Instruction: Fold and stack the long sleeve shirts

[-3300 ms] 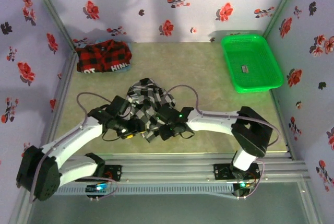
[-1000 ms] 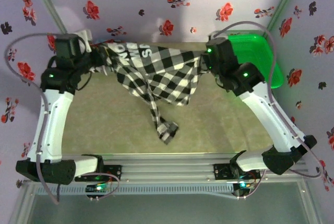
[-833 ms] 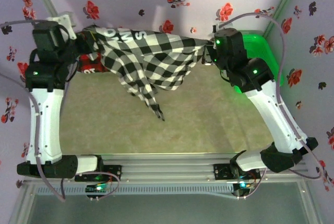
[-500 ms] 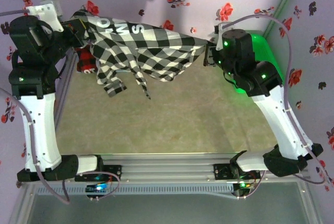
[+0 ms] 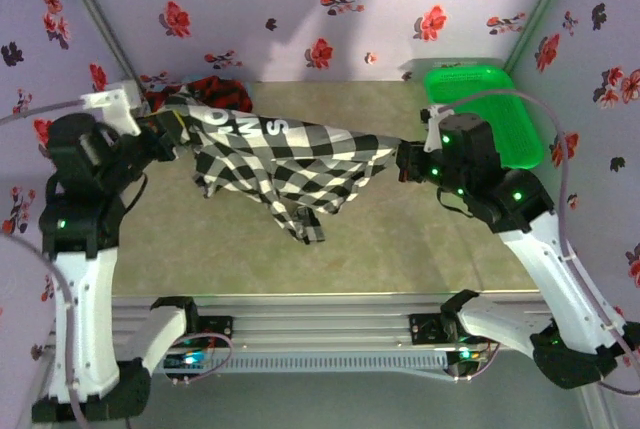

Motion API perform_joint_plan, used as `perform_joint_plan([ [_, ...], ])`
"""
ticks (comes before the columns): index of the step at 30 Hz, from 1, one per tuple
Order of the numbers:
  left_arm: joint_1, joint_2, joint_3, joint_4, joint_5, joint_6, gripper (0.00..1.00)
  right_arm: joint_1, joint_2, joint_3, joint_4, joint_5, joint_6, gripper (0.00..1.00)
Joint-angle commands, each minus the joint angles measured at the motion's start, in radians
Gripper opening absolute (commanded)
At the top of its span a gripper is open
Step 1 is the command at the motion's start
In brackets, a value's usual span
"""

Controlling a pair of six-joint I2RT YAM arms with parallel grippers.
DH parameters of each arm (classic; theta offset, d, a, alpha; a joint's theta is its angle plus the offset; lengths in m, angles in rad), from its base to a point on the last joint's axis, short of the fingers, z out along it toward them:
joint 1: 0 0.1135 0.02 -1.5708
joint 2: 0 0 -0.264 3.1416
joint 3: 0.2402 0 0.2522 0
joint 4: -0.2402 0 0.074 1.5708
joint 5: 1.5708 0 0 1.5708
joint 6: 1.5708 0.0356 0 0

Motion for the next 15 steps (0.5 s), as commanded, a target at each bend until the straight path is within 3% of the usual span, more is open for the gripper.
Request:
perform_joint_plan([
  [1,0.003,-0.083,0.029,0.093,0.048,-0.038,0.12,0.012,-0.098,0.003,0.006,-0.057,0.079,0.02],
  [4,0.004,-0.094,0.015,0.123,0.093,-0.096,0.12,0.011,-0.127,0.029,-0.012,0.002,0.086,0.00],
  [7,0.003,-0.069,-0.040,0.117,0.105,-0.138,0.12,0.006,-0.051,0.098,-0.133,0.082,0.057,0.00],
  [10,0.004,-0.022,-0.105,0.072,0.043,-0.139,0.12,-0.022,0.064,0.162,-0.265,0.186,0.025,0.00],
  [15,0.002,0.112,-0.189,0.071,-0.060,-0.051,0.12,-0.127,0.272,0.167,-0.227,0.166,-0.086,0.00],
])
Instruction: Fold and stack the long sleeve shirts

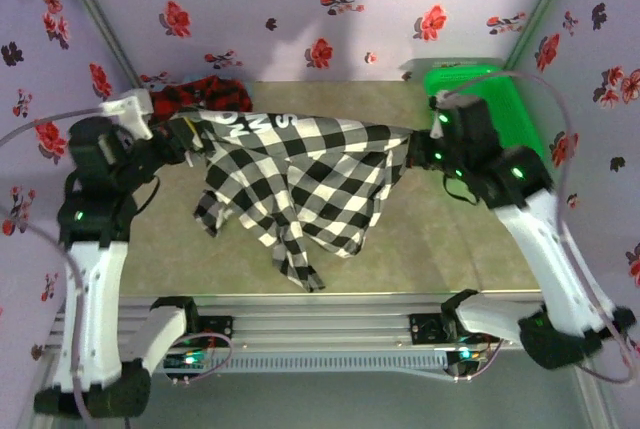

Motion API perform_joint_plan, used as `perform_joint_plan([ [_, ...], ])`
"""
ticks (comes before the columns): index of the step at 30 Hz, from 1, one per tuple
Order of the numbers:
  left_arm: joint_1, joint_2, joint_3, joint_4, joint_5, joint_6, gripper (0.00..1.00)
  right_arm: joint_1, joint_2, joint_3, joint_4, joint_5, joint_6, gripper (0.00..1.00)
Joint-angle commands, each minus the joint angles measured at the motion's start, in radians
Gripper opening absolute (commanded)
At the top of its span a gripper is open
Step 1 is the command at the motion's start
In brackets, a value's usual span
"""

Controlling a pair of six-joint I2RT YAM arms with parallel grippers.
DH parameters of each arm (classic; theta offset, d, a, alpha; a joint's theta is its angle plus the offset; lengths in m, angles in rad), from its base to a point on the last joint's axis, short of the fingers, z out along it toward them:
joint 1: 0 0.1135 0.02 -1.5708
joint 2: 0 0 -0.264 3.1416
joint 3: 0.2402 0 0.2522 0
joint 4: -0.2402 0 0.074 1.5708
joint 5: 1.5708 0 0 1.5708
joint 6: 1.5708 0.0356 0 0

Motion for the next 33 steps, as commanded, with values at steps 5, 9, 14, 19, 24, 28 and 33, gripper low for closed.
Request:
perform_joint_plan([
  [5,0.002,0.209,-0.095,0.050,-0.161,0.098,0.18,-0.084,0.340,0.014,0.082,0.112,-0.160,0.02],
  [9,0.002,0.284,-0.143,0.037,-0.184,0.027,0.85,-0.088,0.493,0.020,0.176,0.083,-0.148,0.40],
  [14,-0.002,0.170,-0.093,-0.148,-0.247,-0.032,1.00,-0.087,0.434,-0.022,0.240,0.029,-0.052,0.72],
  [19,-0.133,0.093,-0.033,-0.444,-0.183,-0.033,1.00,-0.084,0.242,-0.190,0.194,-0.039,0.049,0.80],
  [24,-0.409,0.037,-0.214,-0.475,-0.046,-0.163,0.99,-0.006,0.068,-0.468,0.218,-0.160,0.202,0.80],
  [28,-0.609,0.081,-0.359,-0.290,0.044,-0.301,0.98,0.087,0.030,-0.684,0.382,-0.230,0.352,0.80],
  [33,-0.725,0.251,-0.393,-0.234,0.051,-0.314,0.95,0.186,0.133,-0.756,0.535,-0.272,0.459,0.80],
])
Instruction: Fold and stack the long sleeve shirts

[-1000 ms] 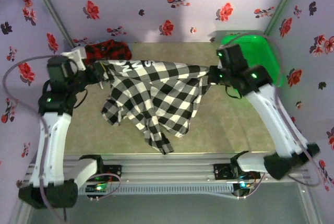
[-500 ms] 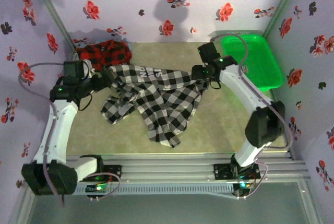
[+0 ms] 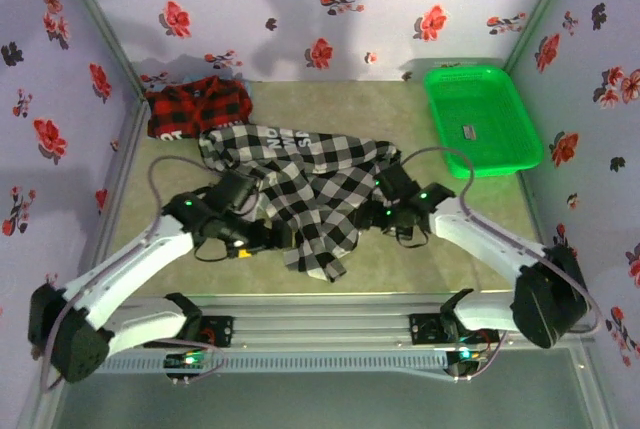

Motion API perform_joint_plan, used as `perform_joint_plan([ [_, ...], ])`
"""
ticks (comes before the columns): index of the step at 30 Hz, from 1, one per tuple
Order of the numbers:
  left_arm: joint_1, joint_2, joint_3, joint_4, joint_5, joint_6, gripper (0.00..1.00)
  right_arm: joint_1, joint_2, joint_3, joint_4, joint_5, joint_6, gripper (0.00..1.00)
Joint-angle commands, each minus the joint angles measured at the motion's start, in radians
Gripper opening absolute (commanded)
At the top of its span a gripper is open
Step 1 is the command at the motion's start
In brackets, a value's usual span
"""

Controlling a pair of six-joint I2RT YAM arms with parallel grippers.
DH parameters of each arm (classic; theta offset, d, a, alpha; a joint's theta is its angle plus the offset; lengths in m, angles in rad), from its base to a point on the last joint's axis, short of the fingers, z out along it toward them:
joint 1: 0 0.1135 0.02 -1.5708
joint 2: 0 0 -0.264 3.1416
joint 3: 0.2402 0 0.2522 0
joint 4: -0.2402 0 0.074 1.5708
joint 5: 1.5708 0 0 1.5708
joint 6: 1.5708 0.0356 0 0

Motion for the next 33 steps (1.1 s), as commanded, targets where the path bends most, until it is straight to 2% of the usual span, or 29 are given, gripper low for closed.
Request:
perform_joint_plan([
  [1,-0.048,0.082,-0.011,0.067,0.047,-0.048,0.94,0.045,0.054,-0.004,0.142,-0.040,0.123,0.80],
  [7,-0.092,0.250,-0.025,0.194,0.065,-0.070,0.92,0.068,0.149,-0.022,0.222,-0.035,0.169,0.79],
  [16,-0.096,0.459,-0.016,0.386,0.049,-0.123,0.85,0.081,0.243,-0.016,0.281,-0.045,0.191,0.74],
  [21,-0.096,0.542,0.005,0.406,0.051,-0.097,0.71,0.085,0.265,-0.076,0.350,-0.057,0.249,0.70],
  [23,-0.093,0.557,0.024,0.397,0.047,-0.079,0.56,0.086,0.278,-0.081,0.346,-0.045,0.258,0.67],
  [26,-0.088,0.548,0.068,0.373,0.066,-0.050,0.31,0.085,0.292,-0.088,0.361,-0.028,0.280,0.57],
  [28,-0.075,0.519,0.099,0.333,0.071,-0.028,0.16,0.085,0.306,-0.085,0.358,-0.006,0.287,0.45],
  [29,-0.066,0.497,0.113,0.305,0.075,-0.019,0.11,0.085,0.313,-0.083,0.353,0.009,0.287,0.36],
  [30,-0.054,0.466,0.125,0.278,0.076,-0.009,0.08,0.086,0.323,-0.081,0.346,0.023,0.286,0.26],
  [33,-0.008,0.371,0.178,0.170,0.078,0.030,0.05,0.085,0.340,-0.083,0.321,0.060,0.280,0.07],
])
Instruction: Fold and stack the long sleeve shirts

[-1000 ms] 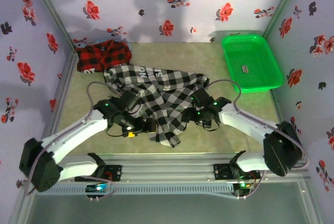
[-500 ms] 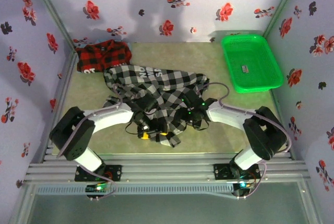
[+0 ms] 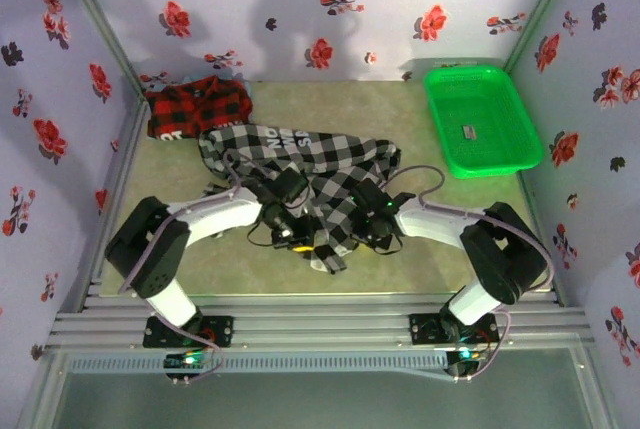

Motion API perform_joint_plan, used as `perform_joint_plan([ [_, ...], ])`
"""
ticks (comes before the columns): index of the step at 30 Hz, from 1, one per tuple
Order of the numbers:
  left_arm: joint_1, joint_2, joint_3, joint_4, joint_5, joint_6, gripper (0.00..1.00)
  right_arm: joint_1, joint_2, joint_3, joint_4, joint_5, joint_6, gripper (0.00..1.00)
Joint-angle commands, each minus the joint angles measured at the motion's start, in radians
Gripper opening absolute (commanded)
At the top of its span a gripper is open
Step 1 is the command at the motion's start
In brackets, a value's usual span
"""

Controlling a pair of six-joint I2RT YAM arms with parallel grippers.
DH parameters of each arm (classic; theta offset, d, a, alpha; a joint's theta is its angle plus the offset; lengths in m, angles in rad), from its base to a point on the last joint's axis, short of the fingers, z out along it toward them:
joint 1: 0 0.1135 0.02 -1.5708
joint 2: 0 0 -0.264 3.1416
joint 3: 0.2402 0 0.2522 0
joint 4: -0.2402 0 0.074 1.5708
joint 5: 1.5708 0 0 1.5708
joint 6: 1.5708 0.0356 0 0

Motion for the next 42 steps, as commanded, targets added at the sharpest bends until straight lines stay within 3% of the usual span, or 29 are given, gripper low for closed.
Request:
perform_joint_plan([
  [1,0.065,-0.135,0.090,-0.153,0.024,0.072,0.04,0.013,0.078,-0.026,0.065,0.034,0.008,0.05],
  [5,0.179,-0.203,0.261,-0.253,0.107,0.122,0.04,0.019,0.039,-0.061,0.032,0.047,0.008,0.00],
  [10,0.283,-0.120,0.548,-0.265,0.167,0.145,0.04,0.037,-0.078,-0.100,-0.074,0.100,-0.007,0.00],
  [16,0.408,0.193,1.007,-0.207,0.153,0.125,0.04,0.047,-0.250,-0.132,-0.232,0.137,-0.024,0.00],
  [19,0.461,0.412,1.379,-0.207,0.139,0.105,0.05,0.050,-0.347,-0.145,-0.299,0.139,-0.020,0.00],
  [21,0.506,0.589,1.653,-0.174,0.132,0.032,0.06,0.050,-0.401,-0.154,-0.337,0.133,-0.015,0.00],
  [23,0.547,0.727,1.799,-0.022,0.138,-0.088,0.07,0.050,-0.440,-0.166,-0.353,0.118,-0.012,0.00],
  [25,0.590,0.809,1.787,0.255,0.127,-0.273,0.09,0.050,-0.463,-0.177,-0.350,0.098,-0.010,0.00],
  [27,0.625,0.879,1.782,0.458,0.053,-0.376,0.12,0.051,-0.466,-0.176,-0.358,0.079,-0.016,0.00],
  [33,0.691,0.978,1.725,0.656,-0.088,-0.441,0.18,0.047,-0.487,-0.164,-0.400,0.078,-0.033,0.00],
  [34,0.702,0.995,1.716,0.672,-0.077,-0.459,0.42,0.045,-0.495,-0.164,-0.404,0.082,-0.035,0.00],
  [35,0.719,1.016,1.717,0.662,-0.052,-0.495,0.87,0.042,-0.504,-0.161,-0.404,0.082,-0.036,0.00],
  [36,0.740,1.029,1.716,0.659,-0.005,-0.533,1.00,0.039,-0.514,-0.159,-0.399,0.079,-0.038,0.00],
  [39,0.780,0.946,1.630,0.663,0.140,-0.545,1.00,0.035,-0.529,-0.150,-0.393,0.081,-0.035,0.00],
  [42,0.778,0.670,1.396,0.550,0.161,-0.306,1.00,0.022,-0.528,-0.147,-0.387,0.078,-0.041,0.00],
])
